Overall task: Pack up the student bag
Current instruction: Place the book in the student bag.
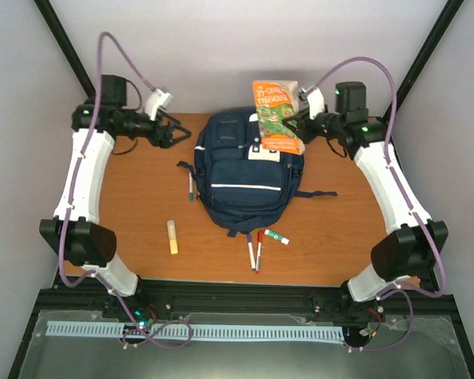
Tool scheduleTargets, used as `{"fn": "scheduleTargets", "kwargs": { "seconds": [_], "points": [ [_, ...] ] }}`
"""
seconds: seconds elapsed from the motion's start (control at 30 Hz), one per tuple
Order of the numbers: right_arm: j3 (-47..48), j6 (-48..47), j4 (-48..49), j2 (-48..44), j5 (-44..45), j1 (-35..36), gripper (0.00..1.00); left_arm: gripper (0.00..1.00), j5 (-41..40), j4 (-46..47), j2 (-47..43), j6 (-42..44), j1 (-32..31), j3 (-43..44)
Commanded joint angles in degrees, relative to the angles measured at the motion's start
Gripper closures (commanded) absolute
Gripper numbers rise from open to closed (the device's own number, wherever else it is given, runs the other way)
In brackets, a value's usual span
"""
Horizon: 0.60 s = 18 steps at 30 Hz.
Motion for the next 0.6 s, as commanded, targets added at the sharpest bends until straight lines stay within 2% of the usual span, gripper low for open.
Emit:
{"fn": "scheduleTargets", "kwargs": {
  "seconds": [0.0, 0.17, 0.27, 0.47, 0.57],
  "points": [
    [-5.1, -7.5, -1.1, -6.6, 0.3, -3.5, 0.97, 0.30, -7.6, 0.8, -4.3, 12.3, -8.5, -5.6],
    [-10.8, -5.7, 1.4, -9.2, 5.8, -6.4, 0.97, 0.38, -12.1, -0.2, -5.8, 19.3, -18.3, -13.4],
    [-11.4, -2.3, 3.6, -6.9, 2.1, -8.6, 0.97, 0.39, -14.1, 0.8, -5.7, 20.6, -23.0, -17.7],
    [-3.8, 5.8, 6.5, 1.9, 5.1, -10.0, 0.97, 0.43, -18.1, 3.0, -3.0, 20.7, -29.5, -23.0],
    [4.7, 11.9, 8.3, 7.1, 8.2, -10.5, 0.97, 0.45, -20.5, 3.8, -0.6, 19.6, -31.7, -23.2]
  ]
}}
